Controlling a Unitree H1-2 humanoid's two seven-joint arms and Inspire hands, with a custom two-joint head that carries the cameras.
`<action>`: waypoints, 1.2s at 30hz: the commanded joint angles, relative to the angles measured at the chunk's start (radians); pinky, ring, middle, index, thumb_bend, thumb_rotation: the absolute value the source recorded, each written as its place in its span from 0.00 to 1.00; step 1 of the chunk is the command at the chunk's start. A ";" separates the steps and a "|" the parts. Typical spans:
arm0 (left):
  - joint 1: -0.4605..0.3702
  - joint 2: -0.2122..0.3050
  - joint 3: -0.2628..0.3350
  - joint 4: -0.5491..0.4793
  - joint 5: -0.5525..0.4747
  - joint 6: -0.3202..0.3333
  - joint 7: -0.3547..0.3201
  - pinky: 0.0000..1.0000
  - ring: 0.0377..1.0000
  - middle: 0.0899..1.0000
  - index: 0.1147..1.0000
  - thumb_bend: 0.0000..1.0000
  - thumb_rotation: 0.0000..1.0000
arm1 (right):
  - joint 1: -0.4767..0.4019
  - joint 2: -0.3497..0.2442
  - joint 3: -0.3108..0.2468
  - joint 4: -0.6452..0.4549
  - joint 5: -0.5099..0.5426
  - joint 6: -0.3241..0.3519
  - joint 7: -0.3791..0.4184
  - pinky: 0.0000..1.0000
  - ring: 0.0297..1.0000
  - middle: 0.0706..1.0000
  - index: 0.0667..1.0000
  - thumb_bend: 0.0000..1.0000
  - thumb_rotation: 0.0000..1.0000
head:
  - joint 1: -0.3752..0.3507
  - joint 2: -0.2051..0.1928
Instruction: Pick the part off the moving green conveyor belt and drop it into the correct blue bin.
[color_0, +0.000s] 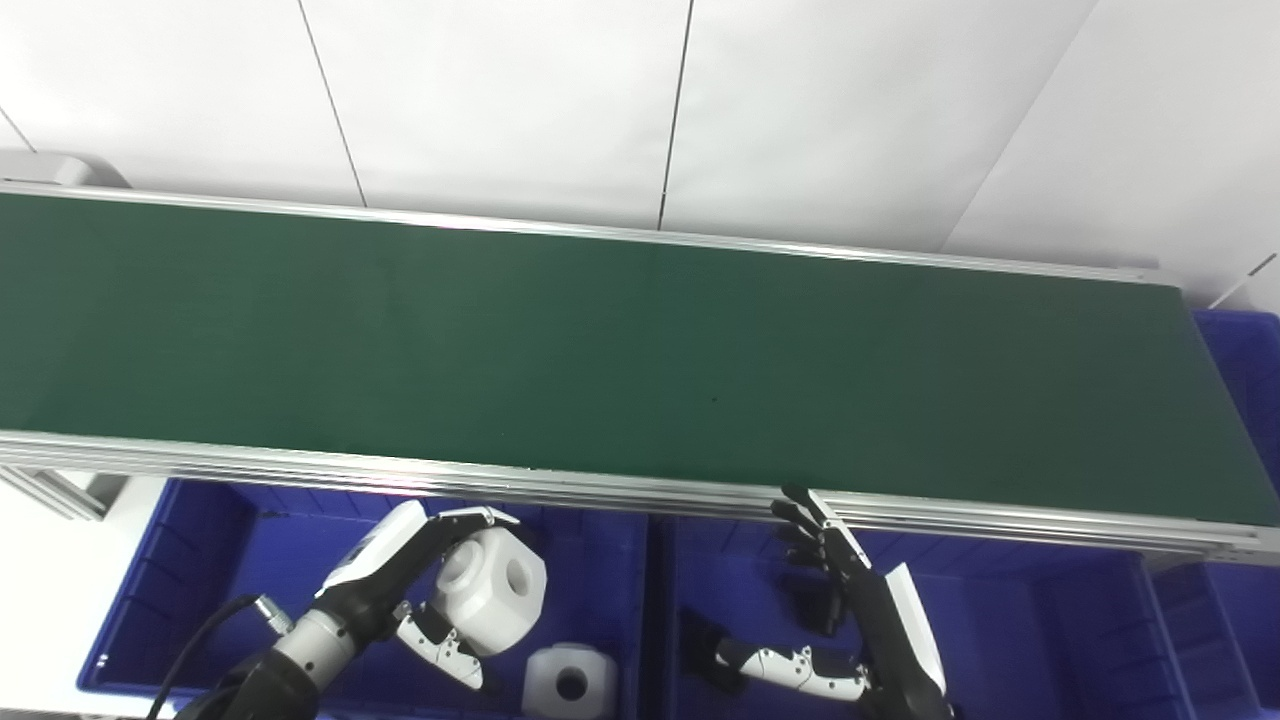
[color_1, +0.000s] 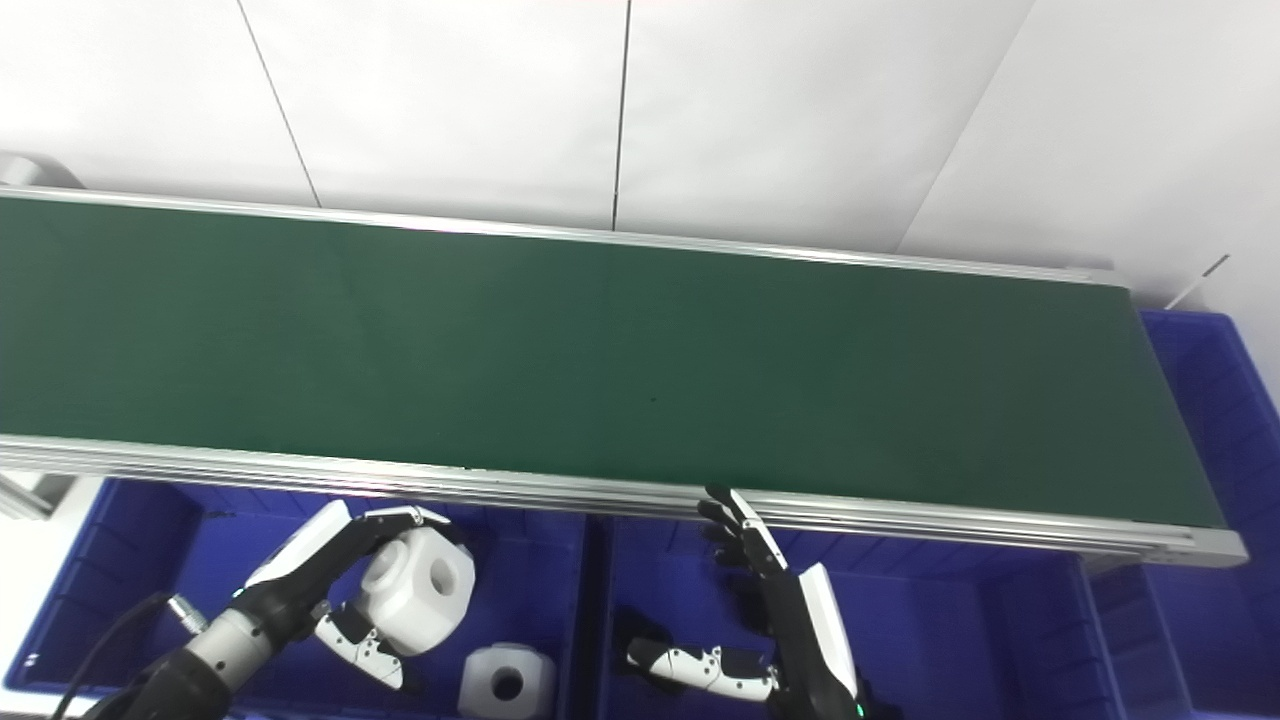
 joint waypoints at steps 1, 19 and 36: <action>-0.022 0.014 -0.006 -0.013 0.014 0.018 -0.016 0.49 0.46 0.46 0.40 0.50 0.00 | 0.000 -0.001 -0.002 -0.030 0.008 -0.025 -0.005 0.75 0.80 0.84 0.90 0.89 0.30 | 0.001 0.001; -0.053 0.056 -0.097 -0.149 0.288 0.345 -0.204 0.99 0.99 0.99 0.95 0.99 0.76 | 0.006 0.010 0.001 -0.046 0.004 -0.007 -0.005 0.77 0.80 0.84 0.90 0.90 0.30 | -0.026 0.002; 0.051 -0.087 0.065 -0.045 -0.492 -0.211 -0.184 0.80 0.83 0.83 0.80 0.87 0.30 | 0.019 -0.005 -0.005 -0.060 0.007 -0.002 0.002 0.75 0.81 0.85 0.90 0.90 0.28 | -0.037 0.001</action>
